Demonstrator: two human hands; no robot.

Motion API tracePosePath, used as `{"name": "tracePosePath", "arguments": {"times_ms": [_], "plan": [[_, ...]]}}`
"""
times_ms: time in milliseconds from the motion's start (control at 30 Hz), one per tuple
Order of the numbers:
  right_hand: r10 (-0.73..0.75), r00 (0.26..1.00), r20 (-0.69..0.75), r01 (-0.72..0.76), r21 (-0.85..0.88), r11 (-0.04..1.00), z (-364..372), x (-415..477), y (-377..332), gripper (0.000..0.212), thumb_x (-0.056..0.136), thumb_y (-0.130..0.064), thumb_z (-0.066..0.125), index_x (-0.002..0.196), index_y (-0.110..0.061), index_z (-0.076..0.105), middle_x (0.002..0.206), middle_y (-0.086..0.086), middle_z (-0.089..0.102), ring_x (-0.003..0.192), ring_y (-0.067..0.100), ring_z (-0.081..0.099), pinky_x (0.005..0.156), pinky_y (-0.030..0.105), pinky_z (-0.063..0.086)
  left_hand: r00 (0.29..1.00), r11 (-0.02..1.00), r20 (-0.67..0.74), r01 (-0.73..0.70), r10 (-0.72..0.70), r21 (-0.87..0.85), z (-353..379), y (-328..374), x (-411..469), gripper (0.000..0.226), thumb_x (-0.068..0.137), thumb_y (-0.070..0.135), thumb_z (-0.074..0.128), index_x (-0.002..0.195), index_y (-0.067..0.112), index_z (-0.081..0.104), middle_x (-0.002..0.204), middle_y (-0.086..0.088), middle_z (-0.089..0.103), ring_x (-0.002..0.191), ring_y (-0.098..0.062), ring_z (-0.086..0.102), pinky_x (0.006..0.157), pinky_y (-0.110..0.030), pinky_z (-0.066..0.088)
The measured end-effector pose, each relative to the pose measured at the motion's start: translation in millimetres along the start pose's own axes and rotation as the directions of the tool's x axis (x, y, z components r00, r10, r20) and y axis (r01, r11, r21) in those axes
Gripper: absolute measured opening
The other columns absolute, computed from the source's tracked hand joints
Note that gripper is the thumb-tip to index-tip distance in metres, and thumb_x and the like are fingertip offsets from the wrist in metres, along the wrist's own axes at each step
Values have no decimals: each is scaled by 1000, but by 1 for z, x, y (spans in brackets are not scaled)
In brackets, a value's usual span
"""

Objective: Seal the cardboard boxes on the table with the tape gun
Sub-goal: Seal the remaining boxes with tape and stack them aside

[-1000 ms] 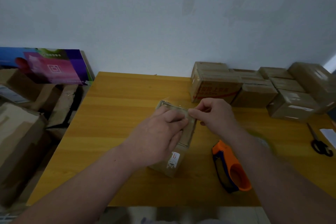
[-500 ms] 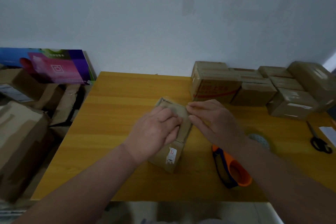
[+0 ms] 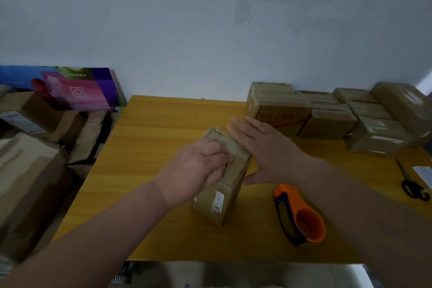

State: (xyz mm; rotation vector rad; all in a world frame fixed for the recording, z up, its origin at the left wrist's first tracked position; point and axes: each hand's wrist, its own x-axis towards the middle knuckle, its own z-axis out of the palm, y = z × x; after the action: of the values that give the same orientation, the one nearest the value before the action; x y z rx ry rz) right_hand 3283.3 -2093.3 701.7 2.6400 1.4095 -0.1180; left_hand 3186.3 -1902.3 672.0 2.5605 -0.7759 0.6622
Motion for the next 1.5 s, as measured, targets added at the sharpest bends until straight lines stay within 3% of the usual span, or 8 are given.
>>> {"name": "tracePosePath", "arguments": {"times_ms": [200,567,767,1033,1167,1267,1400,1500], "plan": [[-24,1000,-1,24,-69,997,-2,-1,-9,116,77,-60,68,149,-35,-19,159,-6,-23,148,23,-13,120,47,6,998,1000,-63,-21,21,5,6,0,0,26,91,18,54,99,3,73,95,-8,68,89,-16,54,77,-27,44],[-45,996,79,53,-102,993,-17,16,-18,127,72,-47,79,149,-31,-20,159,-2,-22,148,26,-11,119,50,10,993,999,-114,-41,40,-3,3,3,1,31,95,20,49,94,3,75,84,-7,66,79,-15,49,65,-33,41],[-38,992,117,52,-119,992,-22,18,-20,123,75,-40,79,148,-38,-19,156,-1,-29,147,29,-14,119,51,12,992,1000,-127,3,1,30,12,-4,-6,21,91,20,58,98,9,75,90,-3,67,87,-17,54,73,-29,38],[27,996,91,-22,-50,999,-21,-9,-10,111,80,-37,74,149,-43,-12,157,-3,-27,148,24,-12,119,43,11,992,999,-117,41,-41,-3,15,-4,-5,21,91,22,53,105,17,69,93,13,44,77,-14,44,67,-33,39],[87,996,25,-88,66,994,-17,-28,-1,93,80,-31,75,149,-47,14,160,-11,-14,147,16,-4,113,36,28,996,999,-84,21,-23,-27,15,-7,4,17,90,17,55,103,22,65,80,20,41,69,-18,48,62,-38,43],[142,985,-103,-118,208,971,-17,-43,5,69,82,-15,68,139,-46,43,159,-17,8,143,12,7,104,35,41,994,998,-89,67,-67,1,10,0,10,23,90,23,50,97,17,71,80,16,39,70,-13,40,60,-31,38],[241,946,-219,-171,294,940,-10,-54,5,39,83,-9,58,114,-30,70,145,-17,43,128,11,30,97,31,45,971,971,-3,240,-240,12,7,13,20,39,85,53,46,88,21,68,81,9,47,76,-14,41,67,-31,35],[362,898,-249,-283,303,910,0,-60,5,21,88,-14,57,99,-23,73,130,-11,59,118,10,42,90,29,47,899,900,61,429,-433,70,6,22,32,51,71,74,47,88,28,58,90,10,42,89,-14,37,75,-32,34]]}}
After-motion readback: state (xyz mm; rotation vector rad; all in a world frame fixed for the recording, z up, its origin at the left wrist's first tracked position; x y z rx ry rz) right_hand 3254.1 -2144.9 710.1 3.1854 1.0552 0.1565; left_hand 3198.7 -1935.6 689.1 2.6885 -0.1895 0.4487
